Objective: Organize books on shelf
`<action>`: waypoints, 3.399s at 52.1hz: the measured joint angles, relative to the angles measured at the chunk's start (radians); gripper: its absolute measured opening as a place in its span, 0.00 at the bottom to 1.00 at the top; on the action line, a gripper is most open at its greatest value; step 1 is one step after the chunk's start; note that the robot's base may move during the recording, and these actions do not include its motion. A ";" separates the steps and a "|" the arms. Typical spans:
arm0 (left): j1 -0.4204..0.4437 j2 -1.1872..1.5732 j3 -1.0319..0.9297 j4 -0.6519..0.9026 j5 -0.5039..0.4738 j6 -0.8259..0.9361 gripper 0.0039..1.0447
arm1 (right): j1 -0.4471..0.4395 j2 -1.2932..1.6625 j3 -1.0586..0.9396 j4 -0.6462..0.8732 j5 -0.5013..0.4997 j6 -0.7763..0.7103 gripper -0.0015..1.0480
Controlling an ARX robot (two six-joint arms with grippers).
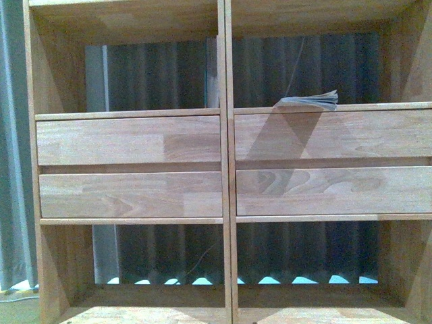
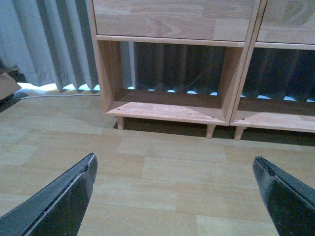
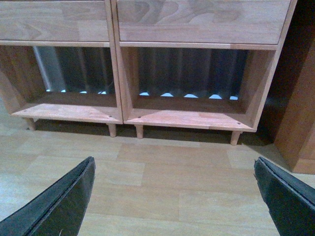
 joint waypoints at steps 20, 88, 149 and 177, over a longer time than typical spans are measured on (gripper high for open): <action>0.000 0.000 0.000 0.000 0.000 0.000 0.93 | 0.000 0.000 0.000 0.000 0.000 0.000 0.93; 0.000 0.000 0.000 0.000 0.000 0.000 0.93 | 0.000 0.000 0.000 0.000 0.000 0.000 0.93; 0.000 0.000 0.000 0.000 0.000 0.001 0.93 | -0.135 0.275 0.130 0.027 -0.433 0.213 0.93; 0.000 0.000 0.000 0.000 0.000 0.000 0.93 | 0.027 1.065 0.559 0.544 -0.259 1.045 0.93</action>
